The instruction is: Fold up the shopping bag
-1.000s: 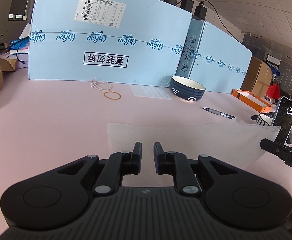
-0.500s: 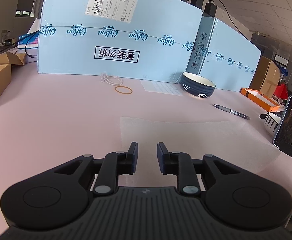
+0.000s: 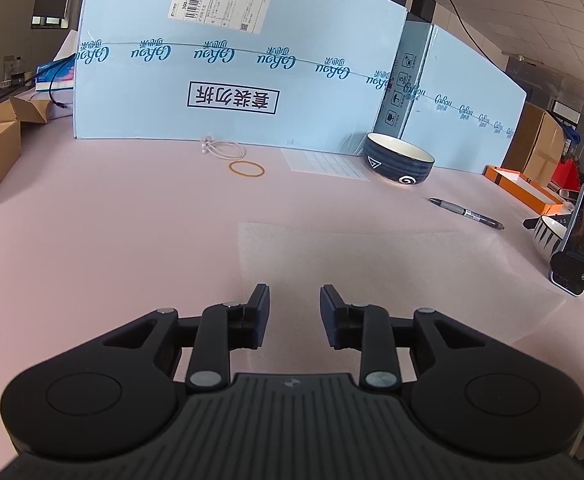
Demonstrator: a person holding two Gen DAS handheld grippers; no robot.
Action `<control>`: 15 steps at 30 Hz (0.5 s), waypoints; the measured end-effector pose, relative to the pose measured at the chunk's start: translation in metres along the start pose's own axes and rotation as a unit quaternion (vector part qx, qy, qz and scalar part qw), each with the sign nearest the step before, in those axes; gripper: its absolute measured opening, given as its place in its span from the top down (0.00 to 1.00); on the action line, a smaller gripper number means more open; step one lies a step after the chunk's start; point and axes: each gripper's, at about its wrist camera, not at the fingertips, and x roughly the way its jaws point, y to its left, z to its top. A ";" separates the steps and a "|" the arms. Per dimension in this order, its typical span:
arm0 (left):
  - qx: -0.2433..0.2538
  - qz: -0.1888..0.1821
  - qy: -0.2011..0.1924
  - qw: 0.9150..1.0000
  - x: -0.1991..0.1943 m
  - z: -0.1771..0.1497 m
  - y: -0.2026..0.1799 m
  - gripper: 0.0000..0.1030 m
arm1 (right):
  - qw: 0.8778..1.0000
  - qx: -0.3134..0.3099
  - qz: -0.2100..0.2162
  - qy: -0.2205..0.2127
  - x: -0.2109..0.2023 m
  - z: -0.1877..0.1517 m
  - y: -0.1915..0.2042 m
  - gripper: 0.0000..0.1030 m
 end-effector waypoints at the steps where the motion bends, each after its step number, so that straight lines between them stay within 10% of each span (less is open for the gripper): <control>1: 0.000 0.001 0.001 1.000 0.001 0.000 0.000 0.75 | 1.000 -0.008 0.004 0.011 0.005 0.001 0.004 0.65; 11: -0.007 0.001 0.026 1.000 0.017 0.002 -0.006 1.00 | 0.990 -0.071 0.000 0.122 0.101 0.024 0.044 0.42; 15: -0.009 0.011 0.022 1.000 0.025 0.007 -0.004 1.00 | 0.990 -0.055 -0.009 0.128 0.118 0.022 0.054 0.13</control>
